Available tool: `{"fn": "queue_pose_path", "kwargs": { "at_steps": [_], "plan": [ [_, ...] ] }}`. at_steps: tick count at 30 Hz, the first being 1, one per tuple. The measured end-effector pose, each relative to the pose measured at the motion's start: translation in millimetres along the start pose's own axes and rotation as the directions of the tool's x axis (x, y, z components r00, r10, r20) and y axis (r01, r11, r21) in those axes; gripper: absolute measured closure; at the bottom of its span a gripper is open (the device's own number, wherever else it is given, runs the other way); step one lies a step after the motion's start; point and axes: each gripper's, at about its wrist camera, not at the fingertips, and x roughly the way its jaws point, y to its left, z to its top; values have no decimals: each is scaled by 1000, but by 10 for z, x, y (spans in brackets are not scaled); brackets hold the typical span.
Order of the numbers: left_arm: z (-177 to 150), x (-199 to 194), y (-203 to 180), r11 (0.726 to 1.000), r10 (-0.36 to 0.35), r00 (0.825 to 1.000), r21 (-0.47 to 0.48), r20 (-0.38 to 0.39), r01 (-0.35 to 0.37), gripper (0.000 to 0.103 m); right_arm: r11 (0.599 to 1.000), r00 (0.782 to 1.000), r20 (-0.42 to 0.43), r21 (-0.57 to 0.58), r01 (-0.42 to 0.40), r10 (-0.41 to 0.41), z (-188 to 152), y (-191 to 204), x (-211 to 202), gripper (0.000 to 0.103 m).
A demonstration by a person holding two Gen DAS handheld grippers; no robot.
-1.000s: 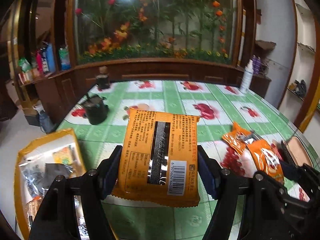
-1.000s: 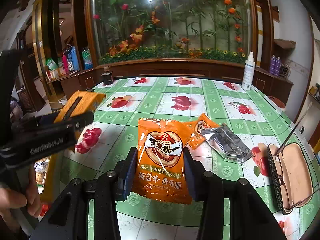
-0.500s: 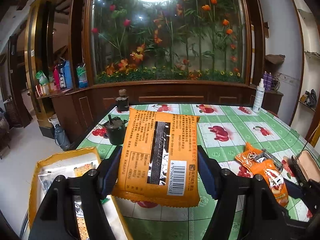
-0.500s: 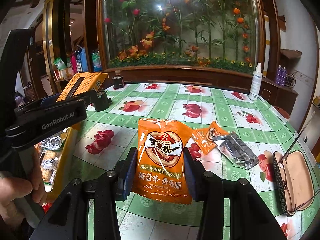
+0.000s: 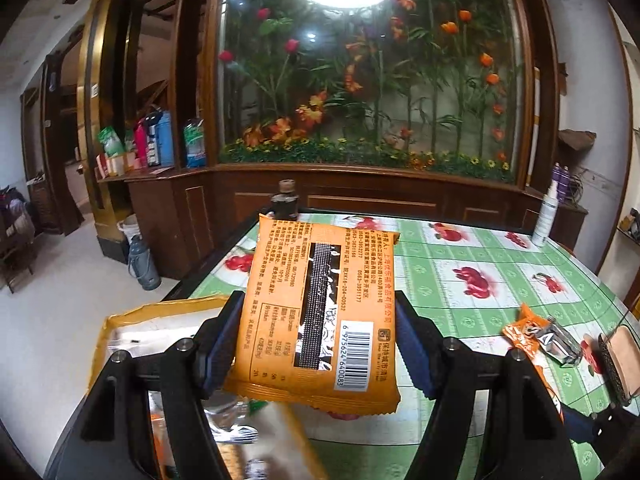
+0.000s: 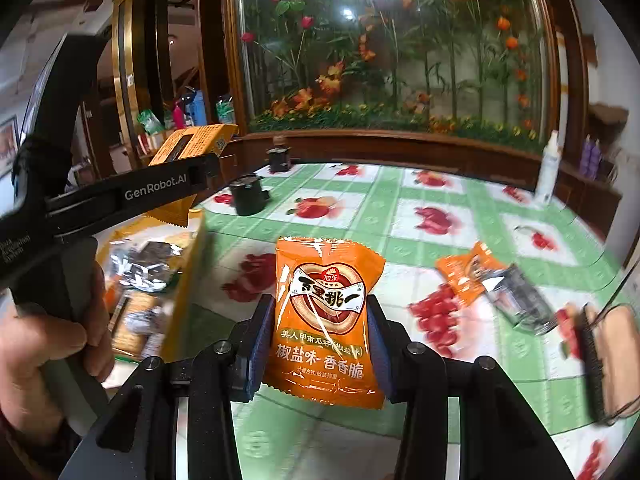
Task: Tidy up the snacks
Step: 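Carry the biscuit pack with the left tool while the right tool carries the candy to the box, then release the biscuit pack with the left tool while the right tool releases the candy into the box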
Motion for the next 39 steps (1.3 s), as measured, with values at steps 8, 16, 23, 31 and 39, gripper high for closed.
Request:
{"fn": "queue_pose_path", "kwargs": {
  "at_steps": [8, 16, 23, 31, 39],
  "plan": [
    [12, -9, 476, 994, 62, 998, -93, -28, -64, 33, 999, 999, 15, 30, -40, 40, 135, 326, 2, 56],
    [-7, 12, 1089, 971, 142, 987, -182, -78, -154, 32, 994, 994, 8, 9, -110, 110, 165, 822, 139, 55],
    [-45, 142, 1433, 956, 178, 971, -205, -161, -209, 32, 984, 985, -22, -43, -172, 172, 118, 1159, 283, 55],
    [-124, 319, 1423, 961, 166, 955, -176, -244, -212, 32, 968, 972, -77, -101, -228, 221, -4, 1466, 435, 55],
    [-221, 515, 1423, 960, 180, 927, -148, -329, -238, 32, 959, 959, -152, -117, -257, 238, -144, 1545, 611, 55]
  ]
}}
